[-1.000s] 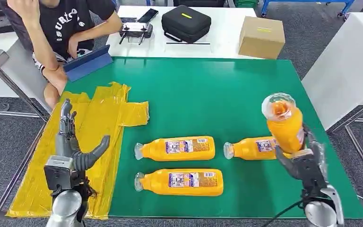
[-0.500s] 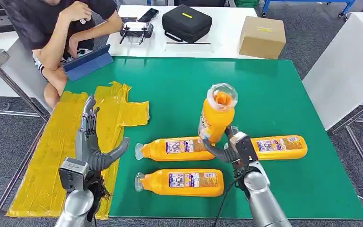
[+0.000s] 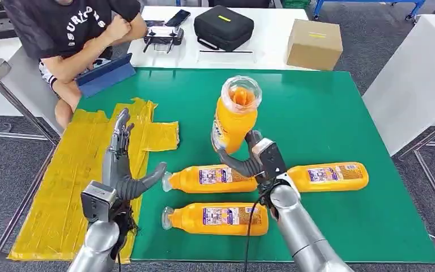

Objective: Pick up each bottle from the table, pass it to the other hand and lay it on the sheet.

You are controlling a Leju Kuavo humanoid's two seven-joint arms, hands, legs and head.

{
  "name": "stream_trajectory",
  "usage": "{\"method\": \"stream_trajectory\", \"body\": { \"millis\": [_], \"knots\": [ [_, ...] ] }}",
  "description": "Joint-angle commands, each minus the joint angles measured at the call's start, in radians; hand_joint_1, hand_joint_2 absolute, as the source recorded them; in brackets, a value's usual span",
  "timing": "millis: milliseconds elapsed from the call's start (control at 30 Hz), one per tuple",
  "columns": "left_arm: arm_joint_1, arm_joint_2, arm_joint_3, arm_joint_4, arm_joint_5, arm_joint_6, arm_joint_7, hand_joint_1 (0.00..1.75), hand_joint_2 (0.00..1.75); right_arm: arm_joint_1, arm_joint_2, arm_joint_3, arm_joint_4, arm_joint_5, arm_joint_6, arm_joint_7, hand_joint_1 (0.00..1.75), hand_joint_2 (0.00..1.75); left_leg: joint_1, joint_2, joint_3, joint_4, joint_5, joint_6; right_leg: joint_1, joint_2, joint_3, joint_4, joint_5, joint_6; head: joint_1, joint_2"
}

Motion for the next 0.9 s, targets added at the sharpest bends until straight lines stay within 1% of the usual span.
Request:
{"method": "stream_trajectory", "body": {
  "millis": [33,67,133,200,233,267,333,367,433,500,567,667,733,767,800,867,900],
  "knots": [
    [-0.059,0.043,-0.050,0.056,0.002,-0.018,0.022,0.00,1.75,-0.106,0.028,0.086,0.082,-0.033,-0.006,0.001,1.75,1.75,0.000,0.002,0.001,0.000,-0.001,-0.004,0.000,0.002,0.001,0.000,0.000,-0.002,0.000,0.000],
    [-0.060,0.042,-0.052,0.056,0.002,-0.019,0.023,0.00,1.75,-0.109,0.033,0.093,0.089,-0.034,-0.007,0.000,1.75,1.75,0.001,0.003,0.003,0.001,-0.002,-0.005,0.001,0.002,0.002,0.001,-0.001,-0.003,0.000,0.000],
    [-0.064,0.040,-0.058,0.057,0.001,-0.020,0.024,0.00,1.75,-0.119,0.045,0.105,0.111,-0.047,-0.004,-0.008,1.75,1.75,0.001,0.003,0.002,0.000,-0.001,-0.003,0.000,0.002,0.001,0.000,0.000,-0.002,0.000,0.000],
    [-0.070,0.039,-0.065,0.058,0.000,-0.021,0.024,0.00,1.75,-0.143,0.068,0.128,0.155,-0.048,-0.001,-0.006,1.75,1.75,0.001,0.004,0.004,0.000,-0.002,-0.006,0.001,0.003,0.003,0.000,-0.001,-0.003,0.000,0.000],
    [-0.071,0.039,-0.066,0.057,0.000,-0.021,0.024,0.00,1.75,-0.145,0.074,0.132,0.157,-0.046,-0.003,-0.005,1.75,1.75,0.001,0.003,0.003,0.000,-0.001,-0.004,0.001,0.003,0.002,0.000,0.000,-0.003,0.000,0.000],
    [-0.072,0.039,-0.068,0.058,0.000,-0.021,0.024,0.00,1.75,-0.156,0.087,0.140,0.185,-0.048,-0.002,-0.004,1.75,1.75,0.001,0.005,0.004,0.001,-0.002,-0.006,0.001,0.004,0.002,0.001,-0.001,-0.004,0.000,0.000],
    [-0.077,0.041,-0.071,0.055,0.000,-0.020,0.024,0.00,1.75,-0.173,0.101,0.162,0.217,-0.041,-0.001,-0.001,1.75,1.75,0.001,0.004,0.003,0.000,-0.002,-0.005,0.001,0.003,0.002,0.001,-0.001,-0.003,0.000,0.000],
    [-0.080,0.042,-0.072,0.051,0.000,-0.020,0.026,0.00,1.75,-0.196,0.109,0.188,0.260,-0.025,0.000,0.000,1.75,1.75,0.001,0.006,0.004,0.001,-0.002,-0.006,0.001,0.005,0.002,0.001,-0.001,-0.004,0.000,0.000],
    [-0.083,0.042,-0.070,0.046,0.001,-0.020,0.029,0.00,1.75,-0.197,0.119,0.194,0.267,-0.021,-0.007,-0.004,1.75,1.75,0.001,0.006,0.004,0.000,-0.002,-0.005,0.001,0.005,0.002,0.001,0.000,-0.003,0.000,0.000],
    [-0.083,0.042,-0.070,0.046,0.001,-0.020,0.029,0.00,1.75,-0.197,0.119,0.194,0.267,-0.021,-0.007,-0.004,1.75,1.75,0.001,0.004,0.004,0.000,-0.002,-0.006,0.001,0.003,0.003,0.001,-0.001,-0.003,0.000,0.000],
    [-0.081,0.043,-0.070,0.042,0.001,-0.020,0.030,0.00,1.75,-0.203,0.118,0.196,0.282,-0.021,-0.012,-0.009,1.75,1.75,0.001,0.001,0.002,0.000,0.000,-0.003,0.000,0.001,0.001,0.000,0.000,-0.002,0.000,0.000],
    [-0.080,0.043,-0.071,0.044,0.001,-0.019,0.030,0.00,1.75,-0.205,0.117,0.197,0.285,-0.022,-0.013,-0.011,1.75,1.75,0.001,0.002,0.003,0.001,-0.001,-0.005,0.001,0.002,0.003,0.001,-0.001,-0.003,0.000,0.000],
    [-0.080,0.043,-0.071,0.044,0.001,-0.019,0.030,0.00,1.75,-0.205,0.117,0.197,0.285,-0.022,-0.013,-0.011,1.75,1.75,0.001,0.001,0.001,0.000,0.000,-0.003,0.000,0.001,0.001,0.000,0.000,-0.002,0.000,0.000],
    [-0.083,0.044,-0.071,0.043,0.000,-0.019,0.031,0.00,1.75,-0.213,0.116,0.216,0.298,-0.002,-0.015,-0.005,1.75,1.75,0.001,0.002,0.003,0.001,-0.001,-0.005,0.001,0.001,0.003,0.001,-0.001,-0.003,0.000,0.000],
    [-0.086,0.046,-0.070,0.042,-0.002,-0.020,0.040,0.00,1.75,-0.224,0.121,0.243,0.322,0.032,-0.035,0.010,1.75,1.75,0.001,0.001,0.002,0.000,-0.001,-0.004,0.001,0.001,0.002,0.000,0.000,-0.002,0.000,0.000],
    [-0.091,0.050,-0.069,0.046,-0.006,-0.043,0.071,0.00,1.75,-0.239,0.145,0.271,0.387,0.052,-0.054,0.007,1.75,1.75,0.001,0.002,0.001,0.000,0.000,-0.003,0.000,0.002,0.001,0.000,0.000,-0.002,0.001,0.000],
    [-0.092,0.051,-0.067,0.054,-0.005,-0.060,0.088,0.00,1.75,-0.245,0.156,0.283,0.419,0.062,-0.061,0.005,1.75,1.75,0.001,0.003,0.003,0.000,-0.001,-0.005,0.001,0.003,0.002,0.001,-0.001,-0.003,0.000,0.000]
  ]
}}
